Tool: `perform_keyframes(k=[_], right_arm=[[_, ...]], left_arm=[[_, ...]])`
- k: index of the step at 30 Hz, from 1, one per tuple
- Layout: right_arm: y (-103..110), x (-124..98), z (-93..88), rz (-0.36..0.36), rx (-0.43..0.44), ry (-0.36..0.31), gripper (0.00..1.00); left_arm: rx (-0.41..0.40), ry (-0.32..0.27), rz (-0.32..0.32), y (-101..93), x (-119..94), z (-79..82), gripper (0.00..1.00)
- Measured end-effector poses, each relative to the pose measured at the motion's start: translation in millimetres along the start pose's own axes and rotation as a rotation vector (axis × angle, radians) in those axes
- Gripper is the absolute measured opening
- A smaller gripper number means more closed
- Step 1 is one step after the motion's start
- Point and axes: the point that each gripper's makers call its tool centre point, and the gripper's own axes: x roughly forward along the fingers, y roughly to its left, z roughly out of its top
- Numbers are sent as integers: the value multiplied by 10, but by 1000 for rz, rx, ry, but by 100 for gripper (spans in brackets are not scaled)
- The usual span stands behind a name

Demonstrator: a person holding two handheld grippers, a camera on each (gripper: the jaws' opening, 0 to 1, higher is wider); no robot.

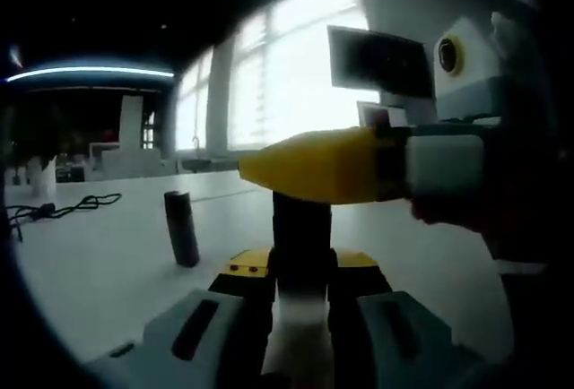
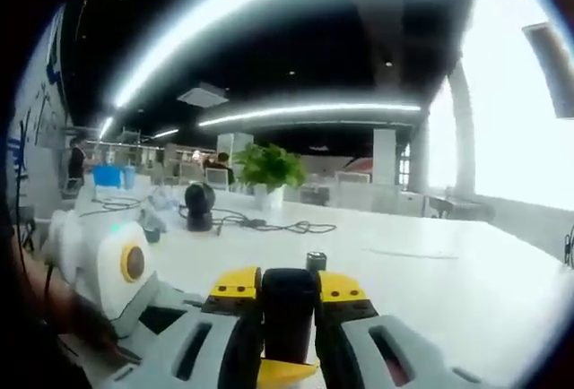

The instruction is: Pick up cosmetic bottle twist off cap place on table pick up cap screw tight cap place on table

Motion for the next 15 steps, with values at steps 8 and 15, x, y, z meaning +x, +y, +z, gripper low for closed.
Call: perform_keyframes(k=[8,15], right_arm=[[17,-7,2,70,12,-25,15],[47,-44,8,161,25,-21,14]], left_arm=[[0,9,-10,8,-18,-2,11],[-13,22,-35,-29,-35,-8,10]])
